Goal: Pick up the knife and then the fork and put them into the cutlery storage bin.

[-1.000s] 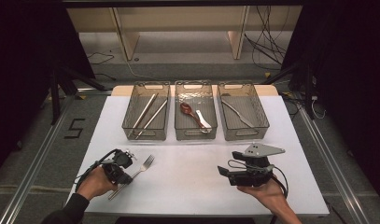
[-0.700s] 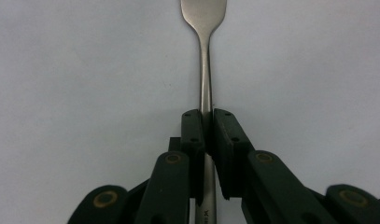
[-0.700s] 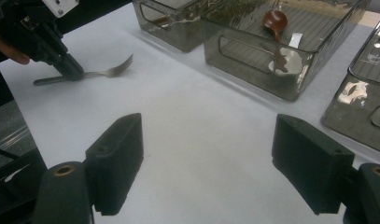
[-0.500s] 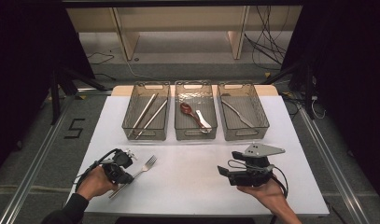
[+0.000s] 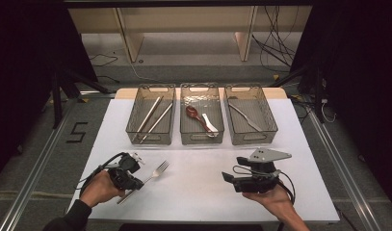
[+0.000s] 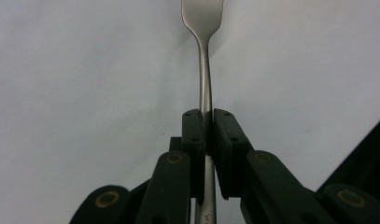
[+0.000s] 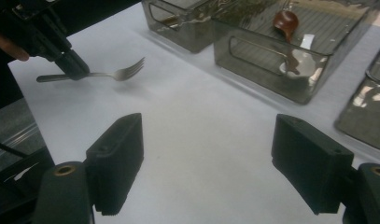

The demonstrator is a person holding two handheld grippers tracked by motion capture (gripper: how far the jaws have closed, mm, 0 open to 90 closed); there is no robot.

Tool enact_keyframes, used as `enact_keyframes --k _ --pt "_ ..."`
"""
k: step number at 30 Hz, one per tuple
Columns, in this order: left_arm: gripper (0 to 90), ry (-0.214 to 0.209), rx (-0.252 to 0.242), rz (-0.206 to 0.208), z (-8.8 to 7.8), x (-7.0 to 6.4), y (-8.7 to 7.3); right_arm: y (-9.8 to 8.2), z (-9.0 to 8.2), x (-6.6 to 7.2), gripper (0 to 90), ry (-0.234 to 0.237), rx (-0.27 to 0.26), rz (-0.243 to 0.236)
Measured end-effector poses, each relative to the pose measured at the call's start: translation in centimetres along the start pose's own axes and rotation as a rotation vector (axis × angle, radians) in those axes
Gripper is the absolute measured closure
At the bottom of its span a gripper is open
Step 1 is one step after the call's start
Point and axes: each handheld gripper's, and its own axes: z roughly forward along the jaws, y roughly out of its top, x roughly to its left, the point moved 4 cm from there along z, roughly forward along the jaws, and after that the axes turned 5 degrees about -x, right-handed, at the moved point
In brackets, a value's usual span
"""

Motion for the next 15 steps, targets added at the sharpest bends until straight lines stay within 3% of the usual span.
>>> enact_keyframes --k 2,15 --pt "83.0 -0.04 -0.012 0.015 -0.1 -0.9 0.6 0.1 0.2 0.4 26.1 0.016 0.002 -0.008" --pt "82.9 -0.148 0.001 0.109 0.3 -4.3 3.2 0.5 2.2 4.4 26.0 0.11 0.038 -0.172"
